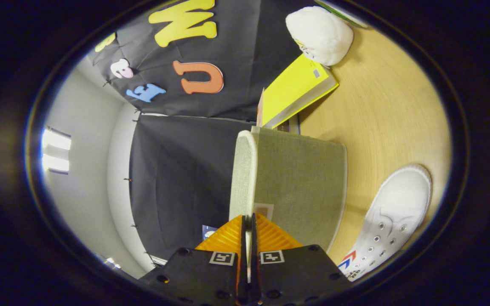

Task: Open the storage box then place both shoes into the box .Put the left shoe in first, then the right shoe, with the right side of both shoes facing outward in a uniform manner.

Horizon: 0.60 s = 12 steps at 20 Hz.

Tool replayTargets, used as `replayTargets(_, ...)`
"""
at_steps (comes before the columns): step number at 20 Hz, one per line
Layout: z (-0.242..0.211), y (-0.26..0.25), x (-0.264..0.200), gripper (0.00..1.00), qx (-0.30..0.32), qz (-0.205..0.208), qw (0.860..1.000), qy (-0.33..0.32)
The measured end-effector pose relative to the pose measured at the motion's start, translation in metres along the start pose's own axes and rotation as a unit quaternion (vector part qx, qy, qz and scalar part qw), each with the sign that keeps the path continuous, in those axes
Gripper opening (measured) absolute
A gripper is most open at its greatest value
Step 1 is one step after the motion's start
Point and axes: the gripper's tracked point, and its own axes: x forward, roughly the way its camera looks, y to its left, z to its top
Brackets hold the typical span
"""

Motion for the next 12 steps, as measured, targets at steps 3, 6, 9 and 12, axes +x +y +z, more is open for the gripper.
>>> replayTargets(3, -0.003, 0.028, -0.003, 0.05, -0.021, 0.001, 1.0, -0.003)
replayTargets(6, -0.009, 0.06, 0.002, 0.05, -0.048, 0.003, 0.999, -0.002)
replayTargets(9, -0.014, 0.088, 0.013, 0.05, -0.064, 0.008, 0.998, 0.005)
replayTargets(12, -0.018, 0.108, 0.035, 0.05, -0.075, 0.006, 0.997, 0.007)
